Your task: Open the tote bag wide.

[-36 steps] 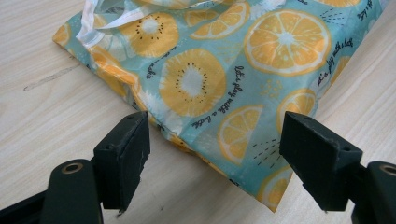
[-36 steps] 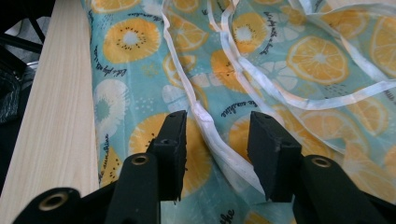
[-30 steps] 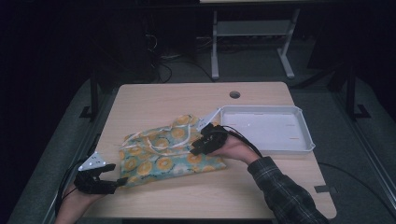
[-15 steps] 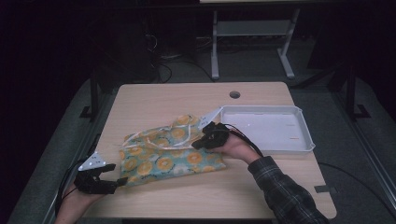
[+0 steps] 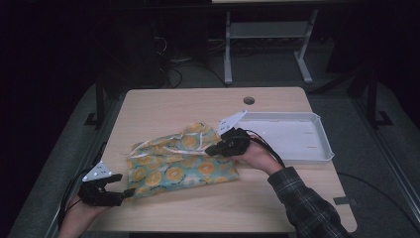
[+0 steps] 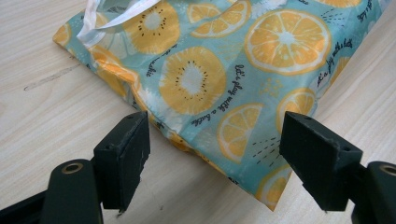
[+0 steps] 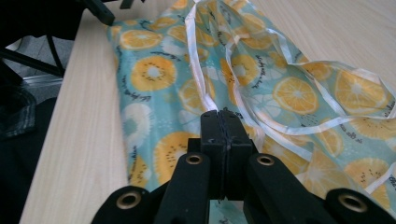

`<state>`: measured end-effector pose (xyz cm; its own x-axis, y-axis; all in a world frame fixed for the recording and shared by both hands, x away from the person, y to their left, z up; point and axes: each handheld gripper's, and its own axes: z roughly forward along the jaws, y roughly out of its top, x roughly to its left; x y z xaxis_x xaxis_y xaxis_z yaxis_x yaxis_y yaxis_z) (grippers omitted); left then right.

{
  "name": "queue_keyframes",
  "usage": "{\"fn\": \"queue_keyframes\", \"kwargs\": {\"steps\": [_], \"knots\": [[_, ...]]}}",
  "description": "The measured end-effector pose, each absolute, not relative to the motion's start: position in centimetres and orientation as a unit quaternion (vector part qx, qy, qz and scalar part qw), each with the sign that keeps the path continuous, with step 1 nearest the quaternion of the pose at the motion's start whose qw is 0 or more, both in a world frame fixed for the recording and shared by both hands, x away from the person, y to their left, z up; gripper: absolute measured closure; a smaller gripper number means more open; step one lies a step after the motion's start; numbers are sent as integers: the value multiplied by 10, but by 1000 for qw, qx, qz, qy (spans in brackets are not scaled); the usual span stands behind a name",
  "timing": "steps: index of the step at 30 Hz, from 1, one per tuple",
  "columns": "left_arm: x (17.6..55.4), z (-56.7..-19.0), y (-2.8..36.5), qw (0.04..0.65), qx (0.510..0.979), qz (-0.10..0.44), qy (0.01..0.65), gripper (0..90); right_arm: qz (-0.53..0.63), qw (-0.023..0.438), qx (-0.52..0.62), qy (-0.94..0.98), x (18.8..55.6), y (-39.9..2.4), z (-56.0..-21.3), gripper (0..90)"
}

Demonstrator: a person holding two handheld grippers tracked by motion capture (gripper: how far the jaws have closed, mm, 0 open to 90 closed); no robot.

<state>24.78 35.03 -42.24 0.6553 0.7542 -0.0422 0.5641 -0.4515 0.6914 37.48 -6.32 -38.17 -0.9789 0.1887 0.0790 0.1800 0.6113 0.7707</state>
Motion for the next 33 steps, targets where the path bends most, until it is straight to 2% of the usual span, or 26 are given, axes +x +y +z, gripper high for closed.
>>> {"fn": "queue_keyframes", "kwargs": {"steps": [15, 33], "knots": [[248, -422, 349, 348, 841, 139, 389, 241, 432, -5, 81, 898, 343, -73, -376, 888], [247, -422, 352, 347, 837, 142, 398, 241, 413, -29, 48, 909, 301, -76, -389, 887]]}}
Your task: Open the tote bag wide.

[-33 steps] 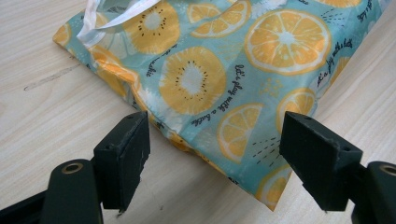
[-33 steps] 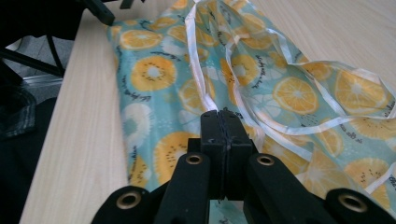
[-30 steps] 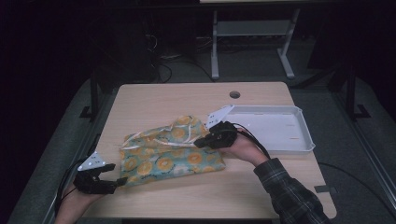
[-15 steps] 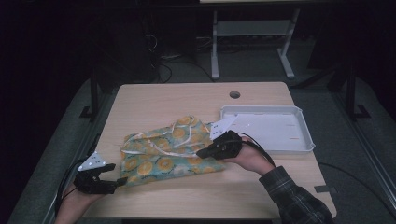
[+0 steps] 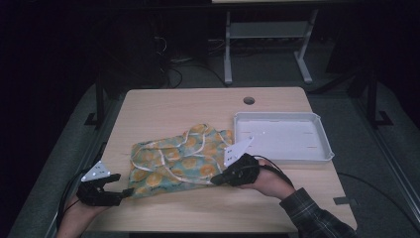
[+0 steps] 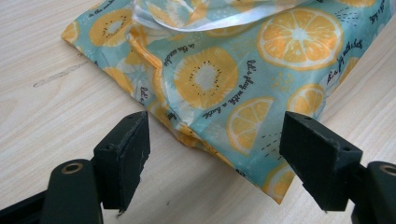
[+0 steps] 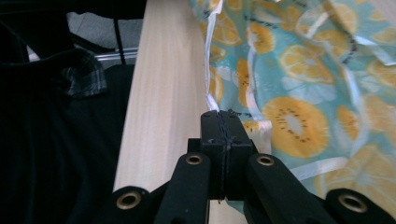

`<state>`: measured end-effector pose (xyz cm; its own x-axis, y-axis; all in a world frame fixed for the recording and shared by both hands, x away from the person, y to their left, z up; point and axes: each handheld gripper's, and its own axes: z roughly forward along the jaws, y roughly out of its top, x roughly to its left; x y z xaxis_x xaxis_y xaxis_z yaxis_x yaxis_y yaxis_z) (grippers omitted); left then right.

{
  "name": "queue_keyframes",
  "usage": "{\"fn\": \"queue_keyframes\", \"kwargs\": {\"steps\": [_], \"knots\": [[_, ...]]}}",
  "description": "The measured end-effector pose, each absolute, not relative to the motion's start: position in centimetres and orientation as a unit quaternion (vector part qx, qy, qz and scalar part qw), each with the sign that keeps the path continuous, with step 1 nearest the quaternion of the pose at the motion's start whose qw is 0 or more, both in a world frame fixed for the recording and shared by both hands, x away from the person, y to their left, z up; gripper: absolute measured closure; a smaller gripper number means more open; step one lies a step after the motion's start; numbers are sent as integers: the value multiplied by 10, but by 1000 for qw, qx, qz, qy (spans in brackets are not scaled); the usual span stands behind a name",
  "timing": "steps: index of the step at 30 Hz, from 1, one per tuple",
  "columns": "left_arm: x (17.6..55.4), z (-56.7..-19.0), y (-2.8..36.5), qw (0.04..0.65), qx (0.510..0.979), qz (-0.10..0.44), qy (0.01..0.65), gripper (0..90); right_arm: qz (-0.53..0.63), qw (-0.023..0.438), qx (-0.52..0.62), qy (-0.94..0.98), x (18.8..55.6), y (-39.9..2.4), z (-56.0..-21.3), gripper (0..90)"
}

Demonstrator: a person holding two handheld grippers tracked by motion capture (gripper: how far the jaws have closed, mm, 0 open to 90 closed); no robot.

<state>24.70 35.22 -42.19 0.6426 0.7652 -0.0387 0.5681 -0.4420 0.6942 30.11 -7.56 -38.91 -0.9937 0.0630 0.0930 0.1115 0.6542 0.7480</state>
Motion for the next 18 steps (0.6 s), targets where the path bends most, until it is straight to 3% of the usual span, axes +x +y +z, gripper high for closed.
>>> {"fn": "queue_keyframes", "kwargs": {"steps": [13, 18], "knots": [[247, -391, 351, 371, 829, 160, 388, 254, -373, 62, -26, -925, 285, -63, -414, 887], [260, -373, 335, 397, 828, 152, 366, 303, -366, 68, -28, -928, 286, -60, -420, 887]]}}
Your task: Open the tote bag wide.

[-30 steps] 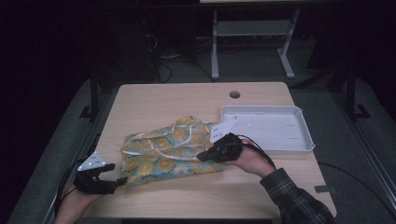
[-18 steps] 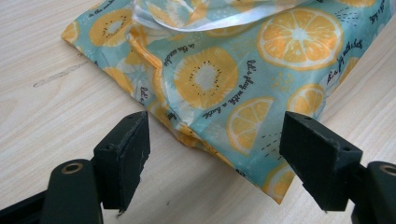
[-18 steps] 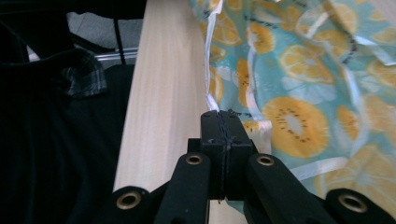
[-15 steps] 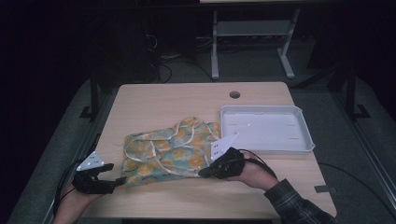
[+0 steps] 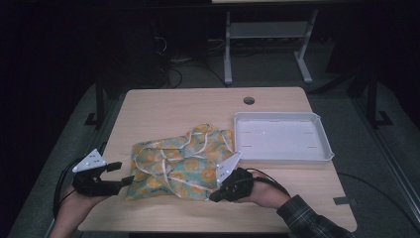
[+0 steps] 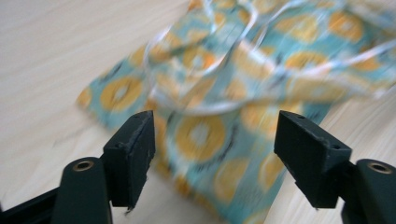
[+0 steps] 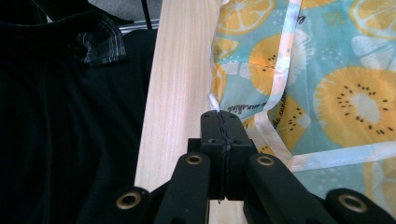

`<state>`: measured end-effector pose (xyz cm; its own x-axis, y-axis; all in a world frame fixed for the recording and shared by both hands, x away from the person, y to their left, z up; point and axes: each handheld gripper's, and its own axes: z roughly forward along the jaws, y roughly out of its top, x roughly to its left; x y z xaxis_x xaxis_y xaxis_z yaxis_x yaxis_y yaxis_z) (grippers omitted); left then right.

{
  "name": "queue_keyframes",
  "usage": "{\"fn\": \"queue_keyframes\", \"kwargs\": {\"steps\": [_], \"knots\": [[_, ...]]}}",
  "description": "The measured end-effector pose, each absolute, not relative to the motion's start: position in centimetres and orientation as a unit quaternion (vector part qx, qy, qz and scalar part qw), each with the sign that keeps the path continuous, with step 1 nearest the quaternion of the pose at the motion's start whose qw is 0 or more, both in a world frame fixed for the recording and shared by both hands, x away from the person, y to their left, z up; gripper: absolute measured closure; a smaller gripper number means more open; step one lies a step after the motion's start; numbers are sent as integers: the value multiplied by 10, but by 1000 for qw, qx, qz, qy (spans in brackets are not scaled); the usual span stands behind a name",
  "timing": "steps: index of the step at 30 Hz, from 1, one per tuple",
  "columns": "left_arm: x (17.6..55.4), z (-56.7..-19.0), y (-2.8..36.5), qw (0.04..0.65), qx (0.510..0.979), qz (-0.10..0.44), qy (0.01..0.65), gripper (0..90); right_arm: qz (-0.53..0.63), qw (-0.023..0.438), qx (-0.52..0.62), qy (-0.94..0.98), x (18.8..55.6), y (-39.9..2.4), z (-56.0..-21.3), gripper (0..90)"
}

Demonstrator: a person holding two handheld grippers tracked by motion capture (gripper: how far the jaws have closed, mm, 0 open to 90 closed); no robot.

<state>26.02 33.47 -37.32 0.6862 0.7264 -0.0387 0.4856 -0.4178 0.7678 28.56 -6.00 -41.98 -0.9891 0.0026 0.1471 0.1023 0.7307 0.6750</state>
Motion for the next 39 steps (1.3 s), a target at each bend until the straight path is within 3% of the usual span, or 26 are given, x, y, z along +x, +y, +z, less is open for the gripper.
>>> {"fn": "queue_keyframes", "kwargs": {"steps": [11, 17, 20, 23, 25, 28, 32, 39], "knots": [[314, -380, 278, 384, 856, 96, 331, 391, -355, 72, -25, -932, 286, -56, -426, 887], [332, -394, 257, 363, 866, 68, 337, 489, -353, 70, -23, -933, 287, -57, -426, 887], [338, -400, 255, 345, 871, 60, 344, 603, -353, 69, -23, -933, 287, -57, -426, 887], [340, -403, 256, 335, 874, 58, 348, 831, -352, 72, -24, -933, 287, -57, -426, 886], [340, -403, 258, 342, 873, 57, 344, 888, -353, 70, -24, -933, 288, -58, -426, 858], [338, -404, 261, 343, 872, 58, 345, 892, -361, 68, -33, -929, 290, -61, -420, 736], [337, -402, 264, 351, 868, 64, 345, 892, -386, 50, -45, -920, 295, -69, -405, 658], [335, -398, 265, 360, 866, 67, 342, 893, -421, 0, -86, -903, 320, -78, -378, 607]]}}
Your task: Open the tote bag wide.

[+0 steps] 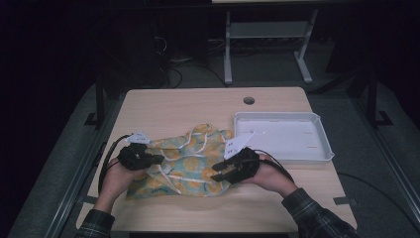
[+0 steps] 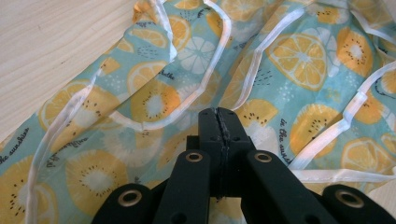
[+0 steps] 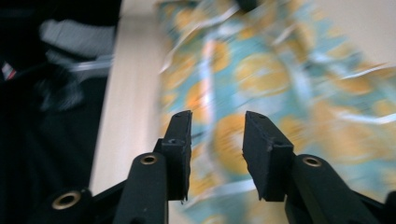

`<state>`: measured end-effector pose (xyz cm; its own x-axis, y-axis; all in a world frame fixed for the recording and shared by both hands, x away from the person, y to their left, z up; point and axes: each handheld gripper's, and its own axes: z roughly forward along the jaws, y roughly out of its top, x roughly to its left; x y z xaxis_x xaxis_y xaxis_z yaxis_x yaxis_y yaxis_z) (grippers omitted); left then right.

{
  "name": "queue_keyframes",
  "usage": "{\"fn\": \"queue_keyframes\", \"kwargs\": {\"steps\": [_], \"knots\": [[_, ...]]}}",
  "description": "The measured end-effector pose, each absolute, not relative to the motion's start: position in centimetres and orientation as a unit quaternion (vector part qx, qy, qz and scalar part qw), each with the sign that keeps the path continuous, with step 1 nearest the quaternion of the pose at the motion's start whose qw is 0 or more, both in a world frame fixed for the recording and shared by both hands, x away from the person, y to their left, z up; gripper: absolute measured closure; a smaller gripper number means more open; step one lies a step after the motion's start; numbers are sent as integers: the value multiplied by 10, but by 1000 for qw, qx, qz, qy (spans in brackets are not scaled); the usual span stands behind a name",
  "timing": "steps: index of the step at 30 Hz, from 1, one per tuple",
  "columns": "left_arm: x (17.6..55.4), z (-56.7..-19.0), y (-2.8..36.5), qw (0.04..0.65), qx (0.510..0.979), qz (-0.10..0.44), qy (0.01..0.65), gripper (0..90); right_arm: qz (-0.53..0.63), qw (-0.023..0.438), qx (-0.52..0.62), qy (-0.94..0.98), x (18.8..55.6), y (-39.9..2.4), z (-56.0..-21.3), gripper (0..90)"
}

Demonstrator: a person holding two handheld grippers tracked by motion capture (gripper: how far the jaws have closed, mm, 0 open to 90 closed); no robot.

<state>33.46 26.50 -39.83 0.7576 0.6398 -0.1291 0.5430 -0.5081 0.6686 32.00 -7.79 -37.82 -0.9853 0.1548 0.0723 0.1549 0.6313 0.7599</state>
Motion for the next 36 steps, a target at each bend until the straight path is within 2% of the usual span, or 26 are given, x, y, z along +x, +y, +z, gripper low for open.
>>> {"fn": "queue_keyframes", "kwargs": {"steps": [7, 12, 16, 17, 22, 25, 36], "knots": [[333, -397, 264, 364, 865, 67, 340, 894, -418, -38, -125, -899, 364, -72, -374, 546], [333, -395, 267, 367, 864, 68, 337, 894, -408, -16, -144, -901, 388, -65, -387, 478], [332, -392, 269, 368, 865, 67, 334, 894, -387, 6, -146, -911, 394, -59, -399, 482], [331, -392, 269, 370, 864, 67, 335, 895, -381, 5, -140, -914, 396, -59, -403, 514], [329, -388, 271, 381, 859, 67, 335, 895, -379, 16, -142, -914, 396, -65, -406, 788], [326, -385, 273, 391, 855, 64, 335, 896, -390, 10, -135, -911, 394, -69, -400, 878], [295, -373, 274, 408, 854, 52, 318, 896, -414, 8, -107, -904, 359, -80, -384, 890]]}}
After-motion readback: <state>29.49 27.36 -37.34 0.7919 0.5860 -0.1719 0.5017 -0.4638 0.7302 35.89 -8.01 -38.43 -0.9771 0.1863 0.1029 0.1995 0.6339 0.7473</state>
